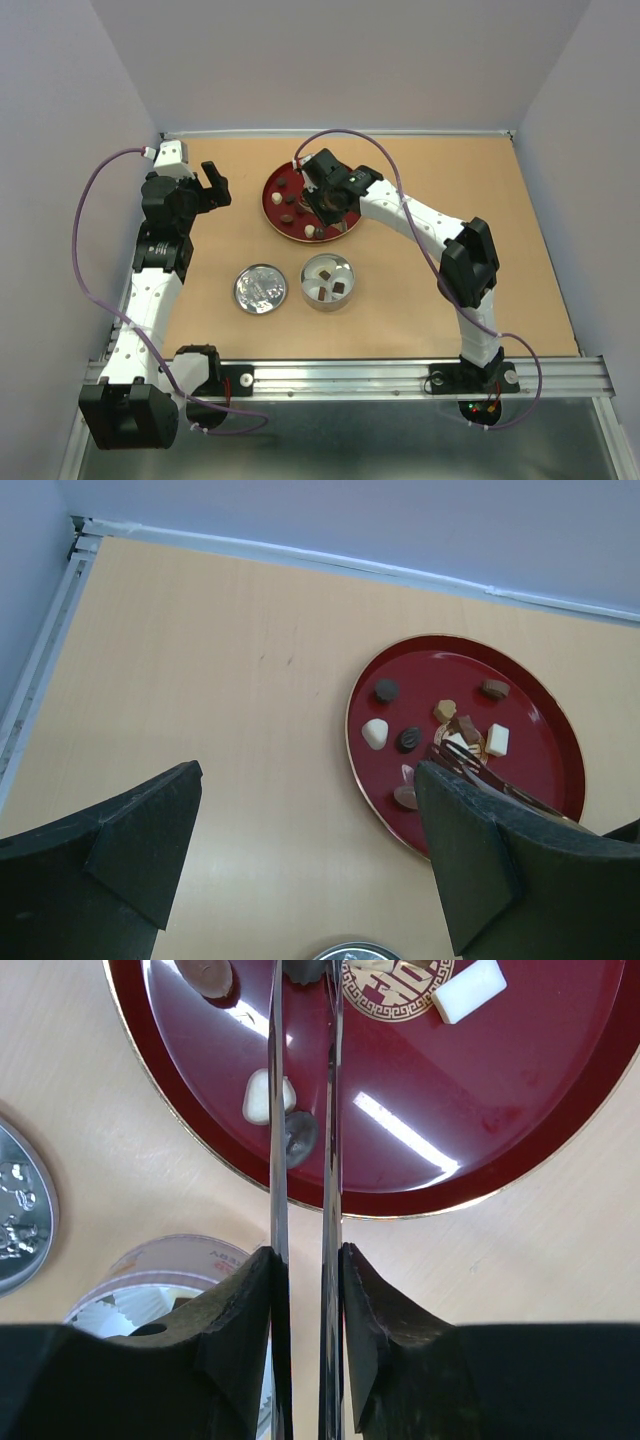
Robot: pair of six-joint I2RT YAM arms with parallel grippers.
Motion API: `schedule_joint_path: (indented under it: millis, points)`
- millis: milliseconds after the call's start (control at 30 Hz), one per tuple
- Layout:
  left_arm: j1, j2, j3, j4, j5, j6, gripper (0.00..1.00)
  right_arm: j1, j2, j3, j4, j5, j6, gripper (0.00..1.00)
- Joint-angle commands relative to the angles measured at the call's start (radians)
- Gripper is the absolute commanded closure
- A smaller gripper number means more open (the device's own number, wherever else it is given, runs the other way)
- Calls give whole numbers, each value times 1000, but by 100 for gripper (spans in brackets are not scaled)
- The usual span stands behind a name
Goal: Pack the chocolate
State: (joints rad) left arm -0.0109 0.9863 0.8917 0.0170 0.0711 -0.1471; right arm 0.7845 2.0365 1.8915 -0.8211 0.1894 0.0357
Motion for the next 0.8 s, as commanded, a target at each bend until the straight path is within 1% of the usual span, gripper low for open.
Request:
schedule_joint_path:
  millis: [0,300,533,767]
  points:
    - [3,-2,3,29,4,7,1,-8,-25,32,46,-5,-11,69]
    - [3,-2,4,28,6,7,1,-8,-142,-6,45,-39,3,69]
    - [3,0,3,28,3,6,1,-7,-229,-77,40,-82,12,69]
    - [3,2,4,28,1,7,1,-8,-344,-146,-39,-110,26,69]
